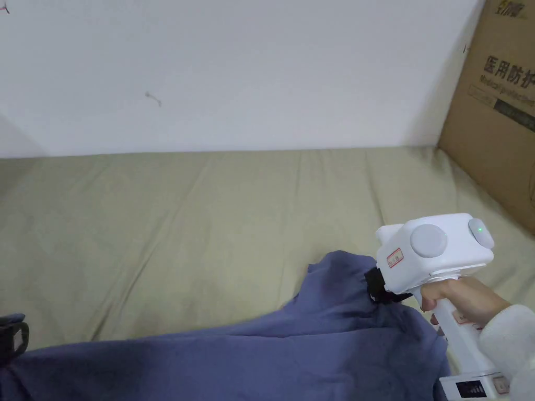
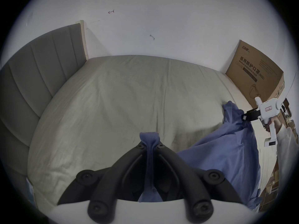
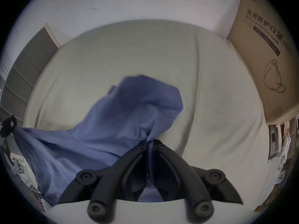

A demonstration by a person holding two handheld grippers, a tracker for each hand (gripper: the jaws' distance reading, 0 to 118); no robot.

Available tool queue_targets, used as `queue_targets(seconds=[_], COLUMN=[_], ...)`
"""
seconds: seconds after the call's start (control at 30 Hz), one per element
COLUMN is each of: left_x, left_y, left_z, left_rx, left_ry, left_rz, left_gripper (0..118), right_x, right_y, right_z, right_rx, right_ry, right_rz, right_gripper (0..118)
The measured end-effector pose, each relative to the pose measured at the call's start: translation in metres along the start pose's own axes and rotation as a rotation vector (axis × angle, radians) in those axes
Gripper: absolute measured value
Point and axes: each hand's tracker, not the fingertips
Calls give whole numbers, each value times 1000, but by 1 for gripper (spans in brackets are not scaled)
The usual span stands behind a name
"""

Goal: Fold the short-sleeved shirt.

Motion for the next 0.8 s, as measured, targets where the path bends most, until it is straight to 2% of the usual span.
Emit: queue_targets(seconds=[0.17,0.47,0.67,0.8], left_x=[-5,28,57,66], left_y=[26,112,184,227], left_z=[31,143,211,240], left_rx=[35,237,364,426], left_ry=[12,3,18,1], left_rz=[33,-49,-120,-88], left_gripper=[5,5,5,5], right_x=[13,53,68,69], right_y=[13,20,37,66], right_z=[78,278,391,449], right_rx=[120,399,543,607], right_ry=[63,86,90,64], right_rz=[-81,-222,-252,-271], right_gripper=[5,5,5,5])
